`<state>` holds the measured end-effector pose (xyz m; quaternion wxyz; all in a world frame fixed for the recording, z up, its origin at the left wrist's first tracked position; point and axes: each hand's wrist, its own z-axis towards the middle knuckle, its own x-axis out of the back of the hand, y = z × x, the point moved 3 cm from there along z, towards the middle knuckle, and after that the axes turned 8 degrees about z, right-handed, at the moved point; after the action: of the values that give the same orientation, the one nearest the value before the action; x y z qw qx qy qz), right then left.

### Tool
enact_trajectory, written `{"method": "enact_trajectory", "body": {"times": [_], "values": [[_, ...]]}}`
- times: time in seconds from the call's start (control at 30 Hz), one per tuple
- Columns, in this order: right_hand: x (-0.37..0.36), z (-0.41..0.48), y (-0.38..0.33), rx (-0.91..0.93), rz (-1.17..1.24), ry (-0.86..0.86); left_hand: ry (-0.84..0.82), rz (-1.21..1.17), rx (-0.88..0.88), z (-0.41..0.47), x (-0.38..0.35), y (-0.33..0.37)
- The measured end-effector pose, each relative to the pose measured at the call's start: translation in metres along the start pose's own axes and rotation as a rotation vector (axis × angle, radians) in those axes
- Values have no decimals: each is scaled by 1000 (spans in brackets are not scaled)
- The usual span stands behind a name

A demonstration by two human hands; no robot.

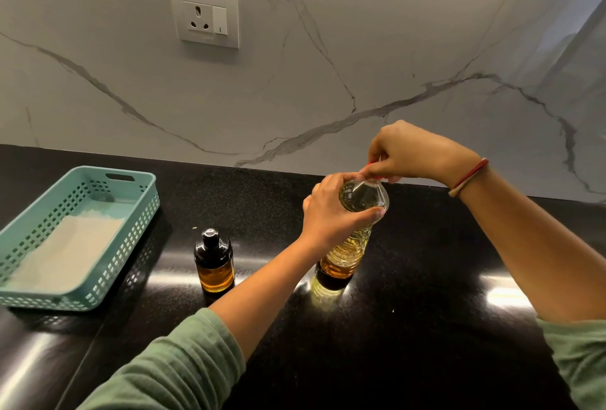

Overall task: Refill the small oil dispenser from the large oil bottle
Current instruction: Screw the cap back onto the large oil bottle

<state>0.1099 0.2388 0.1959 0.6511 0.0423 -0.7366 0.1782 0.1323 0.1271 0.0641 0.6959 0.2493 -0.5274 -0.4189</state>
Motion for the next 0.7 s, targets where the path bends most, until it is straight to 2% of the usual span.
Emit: {"method": "enact_trajectory", "body": {"times": [0.13, 0.27, 0.57, 0.7], "values": [[13, -4, 8, -1, 80, -65, 8, 22, -7, 1, 1, 0], [24, -8, 6, 78, 105, -157, 4, 21, -6, 2, -1, -1], [12, -2, 8, 46, 62, 17, 12, 24, -5, 1, 0, -2], [14, -9, 8, 86, 102, -62, 17, 22, -4, 1, -2, -2]]}}
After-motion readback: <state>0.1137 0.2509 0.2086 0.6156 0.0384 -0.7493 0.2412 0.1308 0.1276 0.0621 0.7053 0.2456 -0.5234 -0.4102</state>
